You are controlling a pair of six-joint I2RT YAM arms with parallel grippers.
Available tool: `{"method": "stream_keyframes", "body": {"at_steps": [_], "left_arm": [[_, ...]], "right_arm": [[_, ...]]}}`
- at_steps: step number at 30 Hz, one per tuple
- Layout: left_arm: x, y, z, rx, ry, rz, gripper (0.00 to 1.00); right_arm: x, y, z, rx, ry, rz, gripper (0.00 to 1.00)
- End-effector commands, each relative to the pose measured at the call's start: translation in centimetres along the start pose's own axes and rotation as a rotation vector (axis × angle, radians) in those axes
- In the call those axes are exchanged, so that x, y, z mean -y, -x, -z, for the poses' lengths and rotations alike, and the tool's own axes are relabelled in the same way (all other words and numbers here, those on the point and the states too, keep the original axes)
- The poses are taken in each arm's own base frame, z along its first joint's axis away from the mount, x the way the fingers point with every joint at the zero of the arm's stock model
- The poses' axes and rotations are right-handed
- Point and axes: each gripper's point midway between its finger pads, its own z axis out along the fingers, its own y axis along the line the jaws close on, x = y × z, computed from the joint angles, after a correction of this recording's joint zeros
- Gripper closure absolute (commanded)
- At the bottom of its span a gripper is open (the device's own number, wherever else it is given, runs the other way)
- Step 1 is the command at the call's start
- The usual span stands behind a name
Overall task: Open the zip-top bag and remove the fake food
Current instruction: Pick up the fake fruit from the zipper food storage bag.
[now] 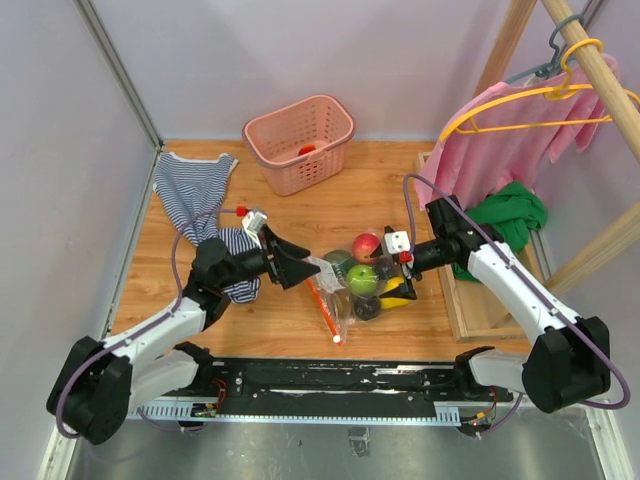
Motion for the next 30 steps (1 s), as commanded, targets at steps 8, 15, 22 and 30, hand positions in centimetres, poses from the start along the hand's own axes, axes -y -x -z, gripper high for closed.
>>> {"method": "stream_keyframes", "body": {"at_steps": [8, 15, 22, 30], "left_arm": [[-1.2, -3.9, 2.7, 0.078, 0.180, -0.056, 0.34], [-4.1, -7.1, 4.5, -0.018, 0.367, 0.092, 0.67], [-4.9, -9.6, 4.1, -0.096, 0.361, 0.150, 0.81], [-4.9, -10.6, 2.3, -0.128, 0.307, 0.152, 0.82]], "right_arm": [[-0.6, 0.0, -1.0, 0.005, -0.004, 0.100, 0.01], [-1.9, -0.3, -4.2, -0.052, 0.089, 0.185, 0.02], [-2.5, 0.3, -6.9, -0.066, 0.130, 0.176, 0.05], [-3.8, -1.5, -9.4, -0.157, 0.202, 0.143, 0.17]]}}
